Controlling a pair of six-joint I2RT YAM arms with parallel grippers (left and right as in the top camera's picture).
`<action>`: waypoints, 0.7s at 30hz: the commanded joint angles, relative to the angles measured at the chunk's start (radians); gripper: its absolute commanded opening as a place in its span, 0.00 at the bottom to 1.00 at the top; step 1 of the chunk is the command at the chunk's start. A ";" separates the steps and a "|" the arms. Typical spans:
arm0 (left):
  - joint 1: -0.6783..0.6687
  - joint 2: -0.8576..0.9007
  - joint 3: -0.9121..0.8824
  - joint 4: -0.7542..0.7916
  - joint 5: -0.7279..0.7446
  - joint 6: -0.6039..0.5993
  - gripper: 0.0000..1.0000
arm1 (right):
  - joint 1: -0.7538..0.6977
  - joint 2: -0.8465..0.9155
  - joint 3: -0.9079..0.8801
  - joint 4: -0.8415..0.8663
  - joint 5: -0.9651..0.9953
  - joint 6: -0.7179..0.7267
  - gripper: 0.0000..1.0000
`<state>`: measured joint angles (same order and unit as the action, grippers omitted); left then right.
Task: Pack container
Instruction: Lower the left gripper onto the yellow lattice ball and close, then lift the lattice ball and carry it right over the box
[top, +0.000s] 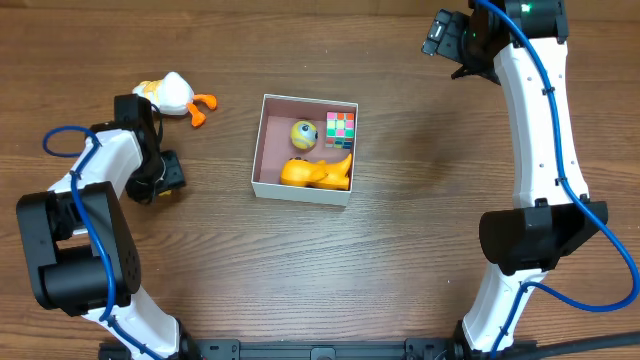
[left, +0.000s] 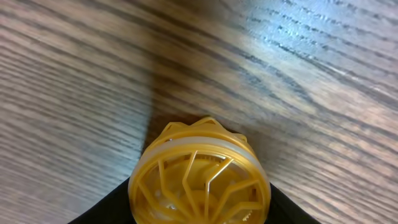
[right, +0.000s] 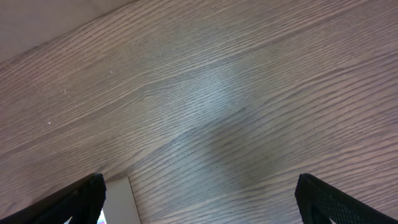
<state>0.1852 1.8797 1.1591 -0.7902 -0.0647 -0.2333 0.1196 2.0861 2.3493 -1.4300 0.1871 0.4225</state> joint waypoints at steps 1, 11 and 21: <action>0.004 0.013 0.142 -0.056 -0.016 0.002 0.50 | 0.003 -0.008 0.013 0.005 0.006 0.009 1.00; -0.063 0.013 0.486 -0.209 0.180 0.116 0.51 | 0.003 -0.008 0.013 0.005 0.006 0.009 1.00; -0.367 0.013 0.587 -0.138 0.126 0.234 0.48 | 0.003 -0.008 0.013 0.005 0.006 0.009 1.00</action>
<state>-0.0994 1.8885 1.7168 -0.9501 0.0978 -0.0566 0.1196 2.0861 2.3493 -1.4303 0.1871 0.4225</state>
